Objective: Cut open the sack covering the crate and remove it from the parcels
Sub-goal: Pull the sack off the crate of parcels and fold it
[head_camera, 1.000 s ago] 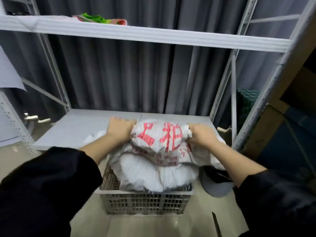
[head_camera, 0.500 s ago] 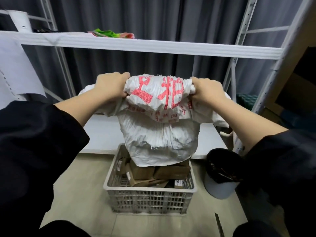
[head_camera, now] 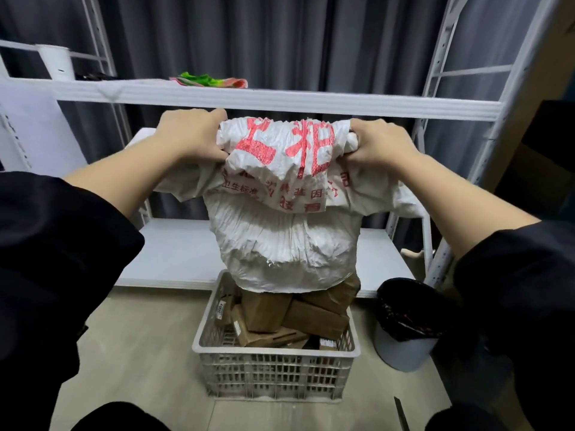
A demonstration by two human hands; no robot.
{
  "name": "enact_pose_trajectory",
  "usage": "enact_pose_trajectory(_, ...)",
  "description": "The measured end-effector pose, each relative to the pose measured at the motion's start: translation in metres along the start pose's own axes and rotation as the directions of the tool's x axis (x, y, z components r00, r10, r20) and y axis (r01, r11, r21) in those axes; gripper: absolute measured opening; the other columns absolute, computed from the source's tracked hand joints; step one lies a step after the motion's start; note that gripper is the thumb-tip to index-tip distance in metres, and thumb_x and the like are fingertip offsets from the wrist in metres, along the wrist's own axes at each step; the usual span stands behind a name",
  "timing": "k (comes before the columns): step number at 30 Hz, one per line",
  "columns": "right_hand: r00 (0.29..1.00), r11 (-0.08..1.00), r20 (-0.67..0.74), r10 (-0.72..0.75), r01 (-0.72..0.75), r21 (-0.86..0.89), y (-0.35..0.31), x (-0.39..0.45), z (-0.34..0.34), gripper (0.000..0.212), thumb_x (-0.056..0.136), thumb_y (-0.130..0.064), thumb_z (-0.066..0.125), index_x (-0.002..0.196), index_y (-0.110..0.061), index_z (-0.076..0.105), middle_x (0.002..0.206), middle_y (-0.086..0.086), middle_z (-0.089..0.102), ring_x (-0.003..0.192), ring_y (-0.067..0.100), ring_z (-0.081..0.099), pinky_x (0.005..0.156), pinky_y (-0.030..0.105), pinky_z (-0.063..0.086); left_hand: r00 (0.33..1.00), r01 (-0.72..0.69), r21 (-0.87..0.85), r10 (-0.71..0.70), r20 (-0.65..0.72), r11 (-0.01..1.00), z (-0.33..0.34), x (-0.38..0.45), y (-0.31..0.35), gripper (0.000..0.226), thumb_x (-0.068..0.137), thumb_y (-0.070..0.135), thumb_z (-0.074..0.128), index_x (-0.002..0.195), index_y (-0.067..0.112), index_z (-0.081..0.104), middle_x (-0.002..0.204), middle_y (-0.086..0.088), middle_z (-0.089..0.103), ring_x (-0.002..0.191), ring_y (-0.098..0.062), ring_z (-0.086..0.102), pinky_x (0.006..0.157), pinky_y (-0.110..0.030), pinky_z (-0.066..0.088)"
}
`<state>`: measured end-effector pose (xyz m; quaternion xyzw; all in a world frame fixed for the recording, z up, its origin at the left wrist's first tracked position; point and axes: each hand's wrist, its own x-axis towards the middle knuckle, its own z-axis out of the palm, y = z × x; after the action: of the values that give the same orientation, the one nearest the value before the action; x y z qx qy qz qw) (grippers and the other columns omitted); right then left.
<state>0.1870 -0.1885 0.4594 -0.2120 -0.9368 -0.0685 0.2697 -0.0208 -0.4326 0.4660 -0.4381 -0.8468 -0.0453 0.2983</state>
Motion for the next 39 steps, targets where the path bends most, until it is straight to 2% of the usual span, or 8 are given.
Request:
enact_pose_trajectory(13, 0.989, 0.997, -0.148, 0.009, 0.003, 0.08, -0.017, -0.019, -0.008, 0.04, 0.075, -0.044, 0.061, 0.109, -0.025, 0.055, 0.103, 0.002, 0.068, 0.095, 0.031, 0.061, 0.072, 0.037, 0.046, 0.982, 0.008, 0.011, -0.005, -0.189, 1.0, -0.026, -0.012, -0.005, 0.044, 0.073, 0.052, 0.063, 0.089, 0.017, 0.043, 0.097, -0.013, 0.063, 0.089, -0.038, 0.06, 0.061, -0.037, 0.039)
enact_pose_trajectory(17, 0.973, 0.993, -0.228, 0.018, 0.009, 0.114, -0.028, -0.021, -0.01, 0.03, 0.076, -0.037, 0.057, 0.102, -0.023, 0.053, 0.098, -0.001, 0.067, 0.09, 0.028, 0.061, 0.067, 0.035, 0.044, 0.956, 0.073, 0.004, -0.069, -0.286, 0.997, -0.037, -0.018, -0.006, 0.045, 0.073, 0.041, 0.064, 0.101, 0.01, 0.047, 0.096, -0.018, 0.058, 0.09, -0.042, 0.058, 0.061, -0.041, 0.041)
enact_pose_trajectory(24, 0.928, 0.978, -0.373, 0.013, 0.066, 0.198, -0.044, -0.025, -0.002, 0.039, 0.074, -0.033, 0.058, 0.113, -0.03, 0.056, 0.107, -0.007, 0.066, 0.097, 0.022, 0.061, 0.072, 0.032, 0.044, 0.909, 0.124, 0.003, -0.113, -0.401, 0.992, -0.035, -0.033, -0.014, 0.046, 0.071, 0.04, 0.058, 0.105, 0.01, 0.049, 0.095, -0.018, 0.057, 0.086, -0.042, 0.056, 0.06, -0.045, 0.044)
enact_pose_trajectory(27, 0.937, 0.977, -0.35, -0.025, 0.096, 0.189, -0.049, -0.02, 0.008, 0.052, 0.073, -0.032, 0.059, 0.124, -0.028, 0.051, 0.117, -0.003, 0.061, 0.105, 0.025, 0.057, 0.078, 0.035, 0.043, 0.894, 0.183, -0.002, -0.167, -0.416, 0.983, -0.029, -0.037, -0.019, 0.05, 0.072, 0.038, 0.06, 0.112, 0.01, 0.051, 0.099, -0.02, 0.058, 0.088, -0.042, 0.056, 0.066, -0.045, 0.041)
enact_pose_trajectory(32, 0.966, 0.97, -0.201, -0.165, 0.196, 0.145, -0.06, -0.026, 0.034, 0.077, 0.07, -0.043, 0.062, 0.14, -0.023, 0.038, 0.128, 0.004, 0.053, 0.109, 0.03, 0.053, 0.084, 0.043, 0.043, 0.858, 0.288, -0.116, -0.31, -0.409, 0.951, -0.003, -0.055, -0.031, 0.051, 0.073, 0.026, 0.069, 0.12, 0.015, 0.051, 0.113, -0.016, 0.058, 0.108, -0.037, 0.049, 0.091, -0.047, 0.035)
enact_pose_trajectory(35, 0.962, 0.887, -0.123, -0.244, 0.272, 0.373, -0.066, -0.037, 0.048, 0.077, 0.08, -0.053, 0.06, 0.144, -0.02, 0.032, 0.141, 0.002, 0.044, 0.124, 0.021, 0.046, 0.098, 0.041, 0.04, 0.828, 0.375, -0.158, -0.407, -0.386, 0.913, 0.012, -0.065, -0.042, 0.057, 0.071, 0.014, 0.071, 0.124, 0.018, 0.049, 0.116, -0.016, 0.055, 0.109, -0.037, 0.048, 0.096, -0.047, 0.034)
enact_pose_trajectory(37, 0.974, 0.818, -0.137, -0.18, 0.225, 0.53, -0.075, -0.04, 0.057, 0.073, 0.085, -0.052, 0.059, 0.144, -0.019, 0.031, 0.145, 0.0, 0.039, 0.128, 0.015, 0.043, 0.105, 0.039, 0.039, 0.801, 0.411, -0.208, -0.46, -0.384, 0.888, 0.017, -0.073, -0.05, 0.059, 0.071, 0.008, 0.069, 0.125, 0.019, 0.049, 0.119, -0.018, 0.05, 0.111, -0.038, 0.046, 0.1, -0.047, 0.032)
enact_pose_trajectory(39, 0.99, 0.839, -0.138, 0.031, 0.049, 0.542, -0.083, -0.033, 0.068, 0.068, 0.086, -0.054, 0.055, 0.141, -0.02, 0.035, 0.144, 0.001, 0.04, 0.127, 0.019, 0.046, 0.104, 0.042, 0.039, 0.776, 0.431, -0.242, -0.494, -0.392, 0.869, 0.019, -0.079, -0.058, 0.061, 0.071, 0.005, 0.069, 0.126, 0.02, 0.049, 0.123, -0.018, 0.046, 0.114, -0.038, 0.043, 0.102, -0.045, 0.031)
